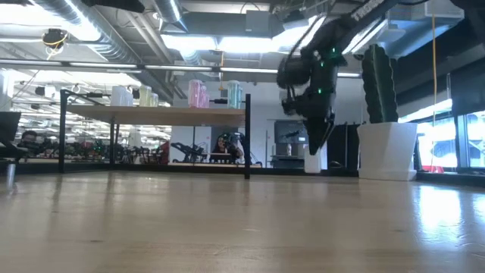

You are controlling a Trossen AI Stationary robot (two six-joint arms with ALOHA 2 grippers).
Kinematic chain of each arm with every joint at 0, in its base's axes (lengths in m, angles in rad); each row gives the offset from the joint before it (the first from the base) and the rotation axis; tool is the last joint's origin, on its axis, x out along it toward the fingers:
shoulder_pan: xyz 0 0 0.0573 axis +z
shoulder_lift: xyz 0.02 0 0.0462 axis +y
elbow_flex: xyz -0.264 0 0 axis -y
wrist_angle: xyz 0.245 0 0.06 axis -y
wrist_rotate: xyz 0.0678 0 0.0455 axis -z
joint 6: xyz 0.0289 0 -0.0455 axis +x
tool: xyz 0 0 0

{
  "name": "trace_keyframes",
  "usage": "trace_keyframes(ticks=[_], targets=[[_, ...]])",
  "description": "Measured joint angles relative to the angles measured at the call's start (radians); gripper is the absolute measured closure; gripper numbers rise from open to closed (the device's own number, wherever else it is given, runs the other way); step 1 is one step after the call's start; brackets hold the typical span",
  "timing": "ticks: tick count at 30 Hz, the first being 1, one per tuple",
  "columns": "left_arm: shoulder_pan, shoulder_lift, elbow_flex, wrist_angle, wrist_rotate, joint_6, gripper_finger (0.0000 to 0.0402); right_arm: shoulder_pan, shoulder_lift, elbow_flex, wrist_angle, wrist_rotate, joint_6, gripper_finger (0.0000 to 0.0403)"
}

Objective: Pick and place medicine bottles onto shelf by color
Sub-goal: Put the white pill bottle on the shelf and align it with the other white pill bottles

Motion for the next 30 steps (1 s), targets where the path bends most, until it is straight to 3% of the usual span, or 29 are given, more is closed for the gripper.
trace_keyframes(ticks=[7,17,23,30], targets=[[0.000,0.000,0.000,0.001,0.001,-0.001,0.0134,0.218,-0.080,0.027,-0.023,-0.006,0.145,0.0258],[0.000,0.000,0.000,0.001,0.016,-0.001,0.0134,0.536,-0.036,0.207,0.009,0.006,0.356,0.0257],[0.000,0.000,0.000,0.002,0.051,-0.002,0.0134,0.633,0.055,0.270,0.084,0.012,0.397,0.0257],[0.000,0.000,0.000,0.002,0.081,-0.002,0.0134,0.668,0.204,0.339,0.095,0.019,0.404,0.0257]])
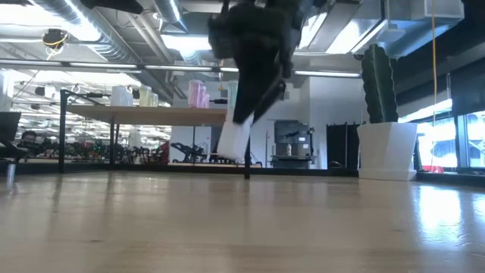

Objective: Pick and place medicine bottles onto shelf by color
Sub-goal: Put the white pill bottle on the shelf and align it with the other white pill bottles

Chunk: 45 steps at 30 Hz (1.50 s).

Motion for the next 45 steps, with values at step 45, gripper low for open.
trace_keyframes(ticks=[45], targets=[[-0.002,0.000,0.000,0.000,0.124,-0.006,0.0134,-0.001,0.059,0.143,-0.177,-0.054,0.036,0.0207]])
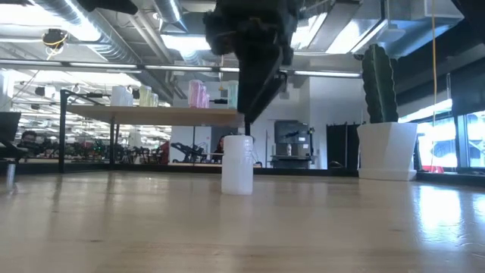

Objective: Pick and place medicine bottles onto shelf by color
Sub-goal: Put the white pill bottle on the shelf and align it with the other white pill bottles

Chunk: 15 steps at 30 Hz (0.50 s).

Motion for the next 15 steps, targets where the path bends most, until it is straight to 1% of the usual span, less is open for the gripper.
trace_keyframes(ticks=[4,10,15], targets=[[0.000,0.004,0.000,0.001,0.041,0.000,0.0134,0.019,0.000,0.101,-0.114,0.077,0.053,0.0207],[0.000,0.052,0.000,0.073,0.042,0.000,0.0134,0.095,0.000,0.290,-0.252,0.196,0.094,0.0207],[0.002,0.111,0.001,0.131,0.042,-0.021,0.0134,0.161,0.000,0.436,-0.355,0.311,0.097,0.0207]])
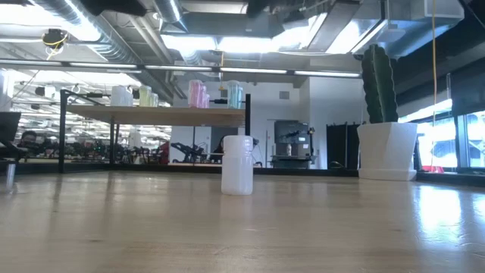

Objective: Pick and place medicine bottles onto shelf by color
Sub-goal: Put the white pill bottle on the shelf and align it with the other white pill bottles

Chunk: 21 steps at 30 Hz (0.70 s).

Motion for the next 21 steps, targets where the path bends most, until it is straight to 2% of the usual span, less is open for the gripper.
trace_keyframes(ticks=[6,15,21], targets=[[0.025,0.127,0.000,0.105,-0.001,-0.004,0.0134,0.044,0.000,0.139,-0.078,0.006,-0.056,0.0207],[0.093,0.340,0.000,0.255,0.003,0.037,0.0134,0.053,-0.047,0.123,-0.114,0.033,-0.082,0.0207],[0.148,0.454,0.000,0.391,0.095,0.056,0.0134,0.054,-0.048,0.122,-0.118,0.031,-0.114,0.0207]])
